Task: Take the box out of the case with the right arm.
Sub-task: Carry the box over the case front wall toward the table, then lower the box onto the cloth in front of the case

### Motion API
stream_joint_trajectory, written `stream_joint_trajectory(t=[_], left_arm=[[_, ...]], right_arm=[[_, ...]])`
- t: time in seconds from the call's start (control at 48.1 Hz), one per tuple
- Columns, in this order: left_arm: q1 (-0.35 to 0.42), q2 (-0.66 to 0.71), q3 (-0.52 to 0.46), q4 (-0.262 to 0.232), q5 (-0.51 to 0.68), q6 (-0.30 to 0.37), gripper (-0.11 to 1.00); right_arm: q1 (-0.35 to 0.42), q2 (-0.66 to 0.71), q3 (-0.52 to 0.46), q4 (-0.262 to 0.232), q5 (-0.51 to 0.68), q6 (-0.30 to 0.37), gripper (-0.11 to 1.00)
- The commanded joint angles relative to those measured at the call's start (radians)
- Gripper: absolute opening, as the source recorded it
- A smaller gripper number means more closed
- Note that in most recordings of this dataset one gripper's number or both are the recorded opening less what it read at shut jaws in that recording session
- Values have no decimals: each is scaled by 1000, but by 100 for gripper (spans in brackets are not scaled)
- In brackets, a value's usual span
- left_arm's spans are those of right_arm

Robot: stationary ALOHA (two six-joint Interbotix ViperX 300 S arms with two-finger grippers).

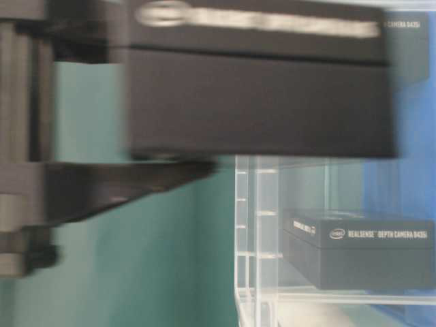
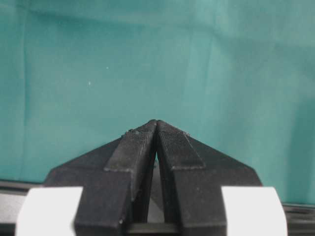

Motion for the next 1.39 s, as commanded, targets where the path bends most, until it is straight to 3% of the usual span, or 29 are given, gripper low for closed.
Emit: stream_joint_trajectory(t=[0.0, 0.541, 0.957, 1.123, 1.373], left_arm=[[3, 5, -26, 3, -6, 0, 0], [3, 8, -26, 3, -6, 0, 0], [3, 6, -23, 3, -6, 2, 0], [3, 6, -23, 3, -6, 2, 0], [3, 3, -21, 3, -6, 2, 0]], right_arm=[[3, -25, 34, 8, -55, 3, 65], [5, -25, 377, 54, -489, 20, 65], [3, -25, 399, 54, -494, 21, 66], [3, -25, 396, 55, -499, 20, 92], [3, -25, 388, 54, -497, 20, 91]])
